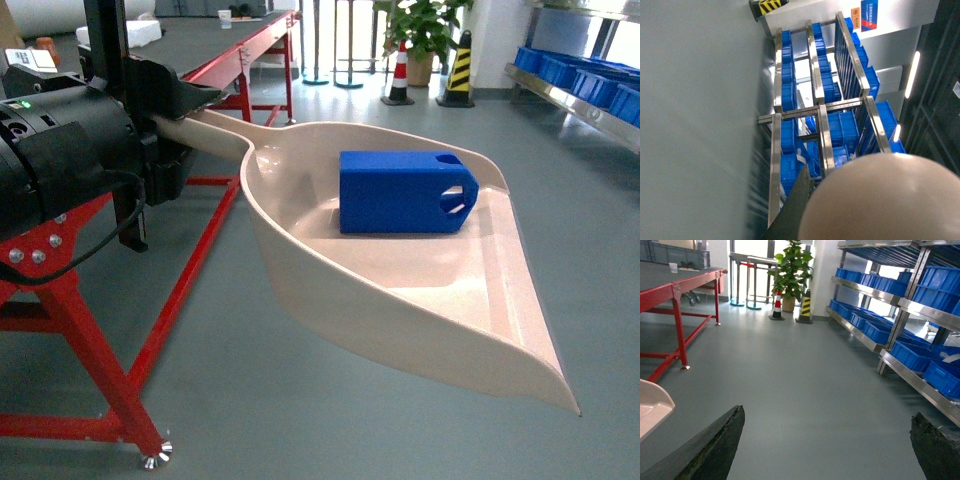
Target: Place part in tray to right shelf
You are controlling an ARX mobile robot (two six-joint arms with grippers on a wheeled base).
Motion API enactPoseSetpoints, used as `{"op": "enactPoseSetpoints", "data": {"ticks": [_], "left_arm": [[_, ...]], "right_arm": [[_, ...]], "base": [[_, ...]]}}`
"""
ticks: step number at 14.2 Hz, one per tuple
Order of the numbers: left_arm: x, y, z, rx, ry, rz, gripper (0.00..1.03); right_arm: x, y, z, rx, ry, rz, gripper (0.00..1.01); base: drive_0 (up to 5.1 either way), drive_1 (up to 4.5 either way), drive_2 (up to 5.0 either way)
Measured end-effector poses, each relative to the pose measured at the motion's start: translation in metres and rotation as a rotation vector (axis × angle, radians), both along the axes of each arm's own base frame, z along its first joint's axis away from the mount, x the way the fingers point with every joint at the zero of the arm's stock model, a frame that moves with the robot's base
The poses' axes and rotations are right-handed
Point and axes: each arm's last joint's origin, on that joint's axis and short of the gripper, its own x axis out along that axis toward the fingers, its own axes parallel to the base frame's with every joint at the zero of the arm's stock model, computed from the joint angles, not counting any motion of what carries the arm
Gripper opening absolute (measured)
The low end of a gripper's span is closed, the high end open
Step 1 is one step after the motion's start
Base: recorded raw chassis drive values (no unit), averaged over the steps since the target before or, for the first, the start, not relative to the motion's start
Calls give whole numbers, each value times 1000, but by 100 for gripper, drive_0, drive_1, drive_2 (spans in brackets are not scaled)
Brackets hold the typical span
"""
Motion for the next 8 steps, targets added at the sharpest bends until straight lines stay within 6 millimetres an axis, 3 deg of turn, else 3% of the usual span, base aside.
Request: {"op": "enactPoseSetpoints", "data": {"ticks": [7,8], "left_arm": [[0,0,0,0,1,-1,12],[0,0,0,0,2,-1,12]], "right_arm": [[0,0,0,0,1,0,98],[0,0,0,0,2,0,98]], "base": [[503,-234,-234],[-4,404,-412]]}}
